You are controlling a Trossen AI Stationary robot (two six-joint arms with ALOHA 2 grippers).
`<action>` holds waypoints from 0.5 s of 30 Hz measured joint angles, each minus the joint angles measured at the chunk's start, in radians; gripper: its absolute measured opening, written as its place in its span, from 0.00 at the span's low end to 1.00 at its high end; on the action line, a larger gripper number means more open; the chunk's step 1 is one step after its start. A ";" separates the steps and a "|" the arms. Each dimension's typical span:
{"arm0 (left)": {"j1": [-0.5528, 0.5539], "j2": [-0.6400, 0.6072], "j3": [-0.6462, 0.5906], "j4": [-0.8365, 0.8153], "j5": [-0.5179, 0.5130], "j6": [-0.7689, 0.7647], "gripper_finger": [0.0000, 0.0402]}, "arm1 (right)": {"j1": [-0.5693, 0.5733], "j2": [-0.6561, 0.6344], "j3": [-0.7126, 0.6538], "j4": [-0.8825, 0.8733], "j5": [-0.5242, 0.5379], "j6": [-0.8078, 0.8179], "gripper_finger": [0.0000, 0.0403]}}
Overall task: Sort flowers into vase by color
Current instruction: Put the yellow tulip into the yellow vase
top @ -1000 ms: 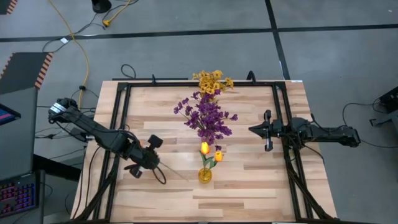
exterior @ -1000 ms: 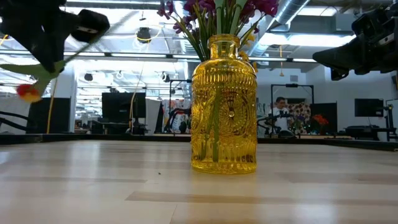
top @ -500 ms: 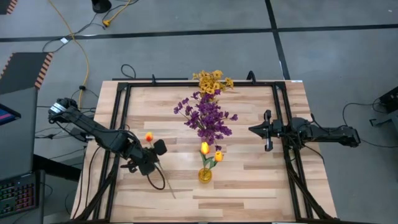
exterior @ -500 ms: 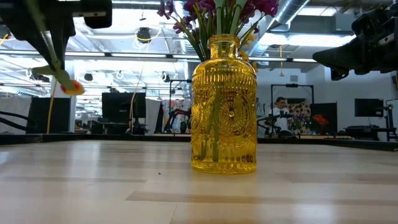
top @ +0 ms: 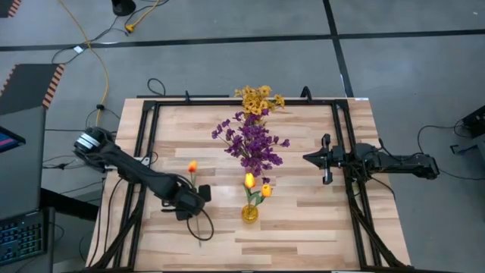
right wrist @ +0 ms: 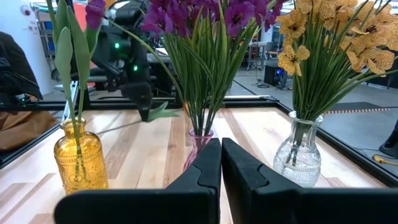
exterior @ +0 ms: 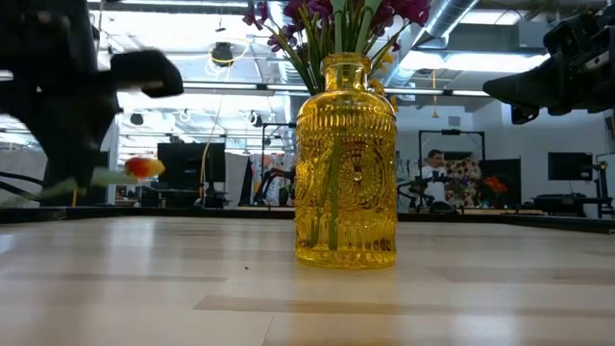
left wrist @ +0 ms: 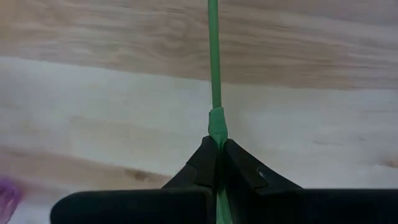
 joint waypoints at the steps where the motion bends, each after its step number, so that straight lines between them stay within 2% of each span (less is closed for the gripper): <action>1: 0.000 0.017 0.000 0.007 0.000 0.005 0.00 | 0.000 0.000 0.000 0.000 0.000 0.000 0.11; 10: 0.001 0.078 0.000 0.049 -0.009 0.007 0.00 | 0.000 0.000 0.000 0.000 0.000 0.000 0.11; 15: 0.001 0.077 0.000 0.075 -0.091 -0.045 0.00 | 0.000 0.000 0.000 0.000 0.000 0.000 0.11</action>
